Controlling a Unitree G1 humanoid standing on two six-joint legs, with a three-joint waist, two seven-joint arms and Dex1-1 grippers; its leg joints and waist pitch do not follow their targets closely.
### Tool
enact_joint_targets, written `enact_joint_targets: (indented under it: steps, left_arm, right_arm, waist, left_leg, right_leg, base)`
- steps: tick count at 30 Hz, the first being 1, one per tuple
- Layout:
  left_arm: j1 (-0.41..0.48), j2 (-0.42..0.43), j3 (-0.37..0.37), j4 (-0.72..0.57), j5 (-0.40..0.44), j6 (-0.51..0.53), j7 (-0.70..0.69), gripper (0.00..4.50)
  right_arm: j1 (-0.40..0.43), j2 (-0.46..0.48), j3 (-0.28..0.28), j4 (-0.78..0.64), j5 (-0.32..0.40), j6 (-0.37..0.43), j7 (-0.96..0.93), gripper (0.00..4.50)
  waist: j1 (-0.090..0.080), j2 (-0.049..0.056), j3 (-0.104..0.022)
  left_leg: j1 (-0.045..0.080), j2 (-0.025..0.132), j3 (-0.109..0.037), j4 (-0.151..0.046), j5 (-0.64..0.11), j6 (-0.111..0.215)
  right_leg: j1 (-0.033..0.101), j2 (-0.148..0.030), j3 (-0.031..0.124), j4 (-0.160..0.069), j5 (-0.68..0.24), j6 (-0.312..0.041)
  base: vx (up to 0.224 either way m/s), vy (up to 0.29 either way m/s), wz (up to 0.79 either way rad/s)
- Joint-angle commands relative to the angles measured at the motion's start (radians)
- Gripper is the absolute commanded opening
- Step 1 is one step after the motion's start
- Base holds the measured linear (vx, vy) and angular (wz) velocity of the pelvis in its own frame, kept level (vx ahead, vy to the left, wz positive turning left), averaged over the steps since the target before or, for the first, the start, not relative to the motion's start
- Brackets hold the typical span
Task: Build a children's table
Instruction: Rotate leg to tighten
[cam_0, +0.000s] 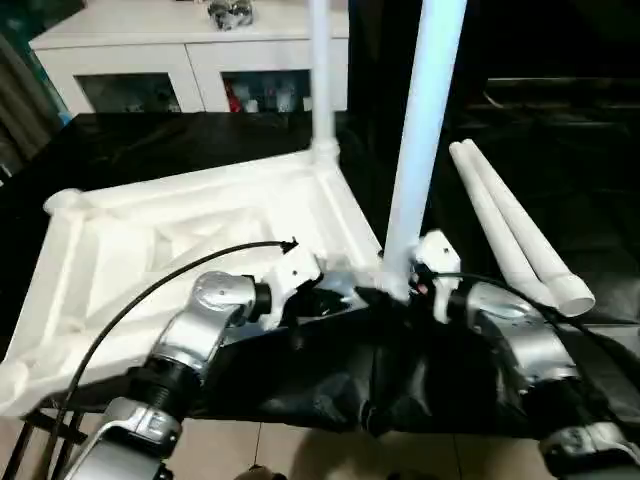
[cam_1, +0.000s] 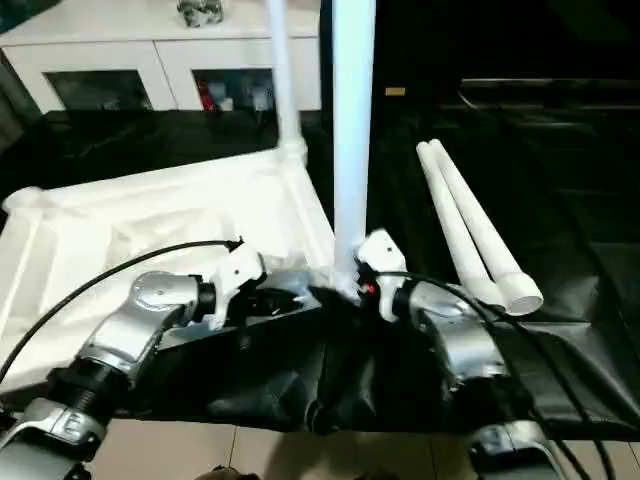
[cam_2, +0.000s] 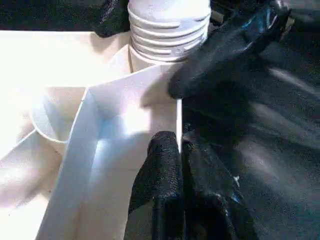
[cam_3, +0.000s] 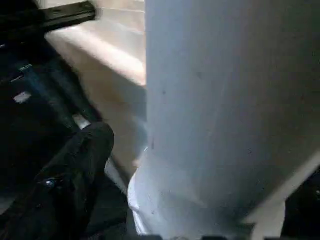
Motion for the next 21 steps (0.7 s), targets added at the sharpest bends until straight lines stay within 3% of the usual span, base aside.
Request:
enact_joint_targets:
  steps: [1,9,21]
  left_arm:
    - [-0.015,-0.003,-0.003,-0.060,-0.047,-0.041,-0.044,0.00]
    - [-0.009,0.028,-0.002,-0.064,-0.061,-0.043,-0.093,0.00]
    - [0.001,0.038,-0.005,-0.069,-0.068,-0.041,-0.110,0.00]
  right_arm:
    - [0.020,-0.007,0.076,-0.069,0.033,0.017,0.124,4.22]
    - [0.046,-0.057,0.095,-0.136,0.067,0.082,0.234,3.98]
    - [0.055,-0.076,0.107,-0.169,0.082,0.129,0.272,3.02]
  waist:
    - [0.002,-0.022,-0.064]
    - [0.006,-0.023,-0.061]
    - [0.009,-0.026,-0.062]
  left_leg:
    - [0.014,0.052,-0.021,-0.070,-0.232,0.107]
    - [0.014,0.052,-0.023,-0.073,-0.239,0.091]
    - [0.015,0.052,-0.022,-0.071,-0.221,0.090]
  right_leg:
    - [0.053,-0.052,0.037,-0.075,-0.312,-0.212]
    - [0.050,-0.054,0.039,-0.080,-0.352,-0.200]
    - [0.049,-0.054,0.039,-0.078,-0.346,-0.201]
  base:
    - [0.000,0.000,0.00]
    - [0.000,0.000,0.00]
    - [0.000,0.000,0.00]
